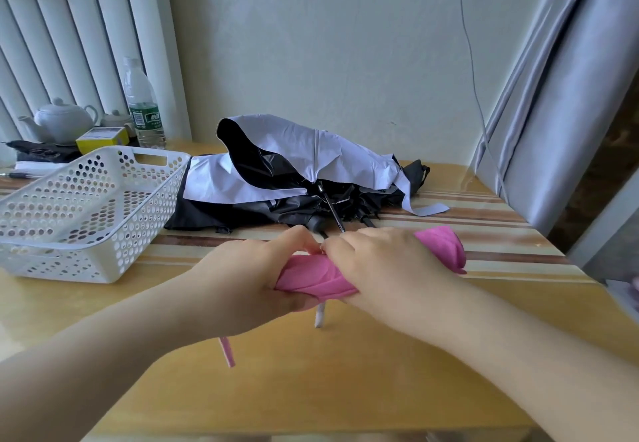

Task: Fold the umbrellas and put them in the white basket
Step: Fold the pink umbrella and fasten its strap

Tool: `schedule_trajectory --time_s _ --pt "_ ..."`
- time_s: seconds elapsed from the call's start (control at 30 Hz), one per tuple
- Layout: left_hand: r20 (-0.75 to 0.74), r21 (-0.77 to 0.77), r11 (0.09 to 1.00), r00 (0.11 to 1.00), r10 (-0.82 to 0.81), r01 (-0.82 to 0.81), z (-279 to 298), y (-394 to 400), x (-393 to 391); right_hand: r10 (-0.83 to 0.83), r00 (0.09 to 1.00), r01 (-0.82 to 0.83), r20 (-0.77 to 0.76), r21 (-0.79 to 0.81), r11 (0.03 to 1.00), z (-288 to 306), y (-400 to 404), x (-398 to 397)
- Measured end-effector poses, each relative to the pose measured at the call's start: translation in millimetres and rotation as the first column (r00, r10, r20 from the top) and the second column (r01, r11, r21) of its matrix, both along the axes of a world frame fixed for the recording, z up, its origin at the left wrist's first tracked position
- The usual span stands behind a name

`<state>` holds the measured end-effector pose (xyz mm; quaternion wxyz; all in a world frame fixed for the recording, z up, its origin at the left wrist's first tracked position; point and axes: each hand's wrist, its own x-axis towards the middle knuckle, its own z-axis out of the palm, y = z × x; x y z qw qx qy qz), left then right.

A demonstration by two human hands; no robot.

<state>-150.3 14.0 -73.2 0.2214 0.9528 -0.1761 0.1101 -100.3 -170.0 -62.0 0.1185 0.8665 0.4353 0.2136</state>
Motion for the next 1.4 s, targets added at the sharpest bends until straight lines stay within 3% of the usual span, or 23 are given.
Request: schedule_trajectory --time_s 0.07,0.13,0.23,0.27,0.33,0.4,0.43,0.5,0.57,0.6,0.63,0.7,0.73,0.8,0.87,0.93,1.03,1.07,1.13,1.27,1.4 --pt "0.242 0.174 0.982 0.963 -0.120 0.078 -4 3 2 -0.071 0.970 0.057 -0.231 -0.066 0.996 16 0 -1" --pt "0.375 0.357 0.927 0.890 -0.259 0.119 -9 8 6 -0.134 0.838 0.114 -0.529 -0.070 0.991 24 -3 1" --pt "0.363 0.460 0.876 0.870 -0.335 0.145 -18 9 9 -0.127 0.647 0.173 -0.752 -0.017 0.985 23 -6 3" --pt "0.328 0.444 0.885 0.894 -0.306 0.140 -16 6 8 -0.133 0.649 0.179 -0.749 -0.019 0.984 18 -5 3" --pt "0.087 0.360 0.926 0.985 -0.151 0.110 0 -1 6 -0.141 0.787 0.149 -0.600 -0.036 0.988 12 -2 -3" --pt "-0.291 0.268 0.957 0.956 -0.031 0.113 9 -2 13 -0.120 0.902 0.101 -0.416 -0.068 0.993 8 -1 -8" --pt "-0.344 0.202 0.972 0.938 -0.041 0.117 10 0 18 -0.102 0.926 0.083 -0.363 -0.067 0.994 6 -1 -9" --pt "-0.214 0.187 0.975 0.974 -0.080 0.121 7 3 19 -0.089 0.947 0.079 -0.307 -0.046 0.996 6 -2 -8" --pt "0.134 0.309 0.946 0.980 -0.145 0.098 0 6 18 -0.096 0.942 0.094 -0.321 -0.024 0.995 12 -5 -6" --pt "0.249 0.389 0.917 0.948 -0.196 0.087 -3 7 16 -0.111 0.908 0.110 -0.405 -0.026 0.994 17 -6 -5" --pt "0.338 0.453 0.888 0.908 -0.248 0.074 -4 6 14 -0.132 0.827 0.135 -0.547 -0.033 0.990 22 -8 -4" --pt "0.437 0.538 0.841 0.834 -0.337 0.058 -9 4 13 -0.091 0.556 0.169 -0.826 0.005 0.986 29 -13 -1" --pt "0.477 0.570 0.821 0.800 -0.363 0.032 -12 3 11 -0.054 0.454 0.174 -0.889 0.029 0.984 30 -16 0" --pt "0.529 0.600 0.800 0.766 -0.365 -0.033 -15 -1 9 0.001 0.362 0.173 -0.932 0.068 0.983 31 -19 2" --pt "0.547 0.590 0.805 0.762 -0.347 -0.057 -19 1 10 0.005 0.385 0.191 -0.923 0.085 0.978 26 -20 4" --pt "0.477 0.530 0.848 0.817 -0.325 0.028 -16 3 10 -0.022 0.454 0.214 -0.891 0.086 0.973 22 -18 4" --pt "0.131 0.417 0.904 0.979 -0.157 0.090 2 -2 12 -0.090 0.576 0.225 -0.812 0.052 0.973 16 -13 2" --pt "0.006 0.397 0.914 0.995 -0.095 0.085 2 0 13 -0.105 0.607 0.223 -0.788 0.042 0.974 14 -12 1" --pt "-0.075 0.334 0.935 0.992 -0.103 0.122 0 4 14 -0.102 0.641 0.221 -0.761 0.055 0.974 12 -11 -2" --pt "0.324 0.410 0.906 0.911 -0.254 0.107 -10 5 13 -0.074 0.586 0.227 -0.807 0.075 0.971 21 -14 2" --pt "0.488 0.477 0.878 0.815 -0.311 0.050 -17 1 6 -0.063 0.475 0.228 -0.878 0.054 0.972 25 -19 11"
